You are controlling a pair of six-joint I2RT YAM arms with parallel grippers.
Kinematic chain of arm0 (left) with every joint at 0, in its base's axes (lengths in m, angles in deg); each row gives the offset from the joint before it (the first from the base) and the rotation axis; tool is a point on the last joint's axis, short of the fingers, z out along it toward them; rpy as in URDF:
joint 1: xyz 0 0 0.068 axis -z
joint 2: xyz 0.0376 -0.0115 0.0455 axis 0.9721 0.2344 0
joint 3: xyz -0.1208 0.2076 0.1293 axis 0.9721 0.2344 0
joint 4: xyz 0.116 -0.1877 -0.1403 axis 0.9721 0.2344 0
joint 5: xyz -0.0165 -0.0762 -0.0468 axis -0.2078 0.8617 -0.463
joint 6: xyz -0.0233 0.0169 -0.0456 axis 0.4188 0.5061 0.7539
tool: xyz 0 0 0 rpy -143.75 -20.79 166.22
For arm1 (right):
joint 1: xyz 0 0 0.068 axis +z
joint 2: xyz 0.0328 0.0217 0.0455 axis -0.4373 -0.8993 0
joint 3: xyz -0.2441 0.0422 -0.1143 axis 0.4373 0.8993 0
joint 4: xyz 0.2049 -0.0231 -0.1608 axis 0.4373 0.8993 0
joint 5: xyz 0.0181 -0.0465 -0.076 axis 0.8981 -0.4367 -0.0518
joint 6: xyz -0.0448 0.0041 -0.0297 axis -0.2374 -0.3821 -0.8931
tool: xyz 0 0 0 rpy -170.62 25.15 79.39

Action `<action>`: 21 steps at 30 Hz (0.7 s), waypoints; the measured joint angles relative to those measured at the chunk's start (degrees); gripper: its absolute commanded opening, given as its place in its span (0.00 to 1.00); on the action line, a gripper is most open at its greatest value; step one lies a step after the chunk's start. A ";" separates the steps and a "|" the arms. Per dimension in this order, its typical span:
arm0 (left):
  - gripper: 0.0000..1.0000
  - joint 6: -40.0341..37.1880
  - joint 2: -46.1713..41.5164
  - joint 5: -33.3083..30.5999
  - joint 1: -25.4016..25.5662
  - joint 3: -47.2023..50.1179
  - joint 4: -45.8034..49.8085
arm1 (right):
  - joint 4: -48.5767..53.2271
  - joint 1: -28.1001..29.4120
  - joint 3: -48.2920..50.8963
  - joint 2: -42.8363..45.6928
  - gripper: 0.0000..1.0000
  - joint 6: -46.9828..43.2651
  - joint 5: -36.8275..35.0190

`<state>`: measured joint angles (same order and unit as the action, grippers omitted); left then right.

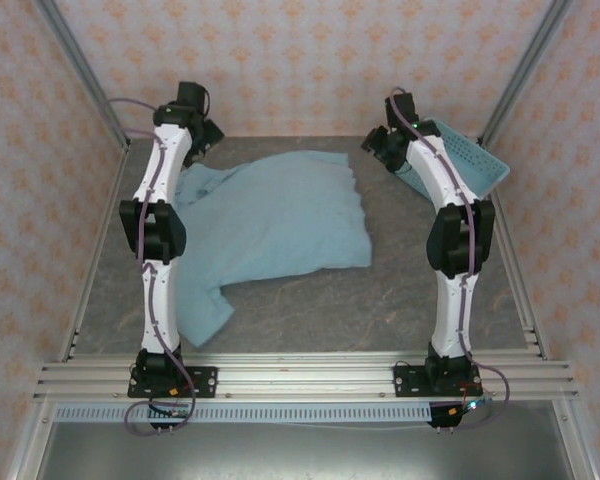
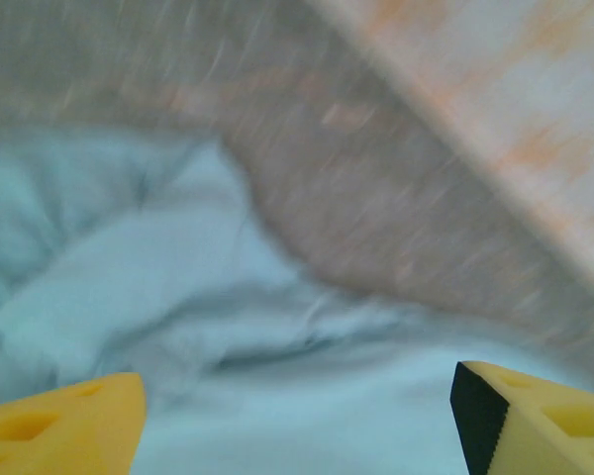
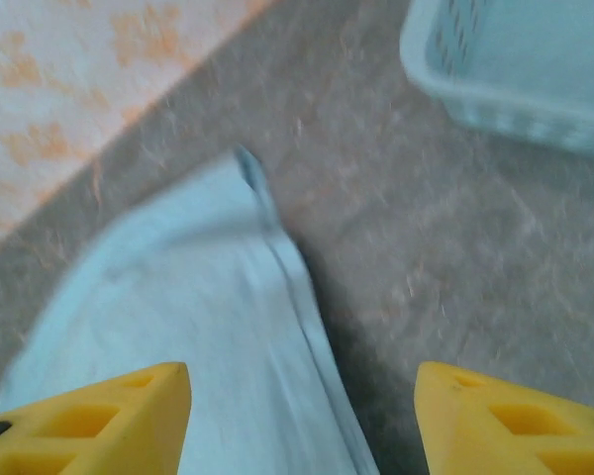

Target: Fold and stack the t-shirts

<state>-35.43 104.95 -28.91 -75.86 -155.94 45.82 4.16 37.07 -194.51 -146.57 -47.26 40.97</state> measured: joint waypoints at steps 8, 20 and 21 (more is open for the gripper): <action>0.66 -0.55 -39.19 2.27 0.79 48.83 -5.97 | -6.38 9.18 30.29 21.42 0.56 2.75 0.68; 0.45 -2.73 -37.90 5.09 -1.60 74.12 -13.09 | -13.84 23.82 35.15 7.50 0.39 10.73 4.94; 0.45 -2.78 -37.90 5.99 -1.49 74.79 -13.94 | -13.62 23.78 35.15 6.40 0.36 11.06 4.92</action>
<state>-38.21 67.05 -22.93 -77.35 -81.14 31.87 -9.46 60.85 -159.36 -140.17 -36.20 45.89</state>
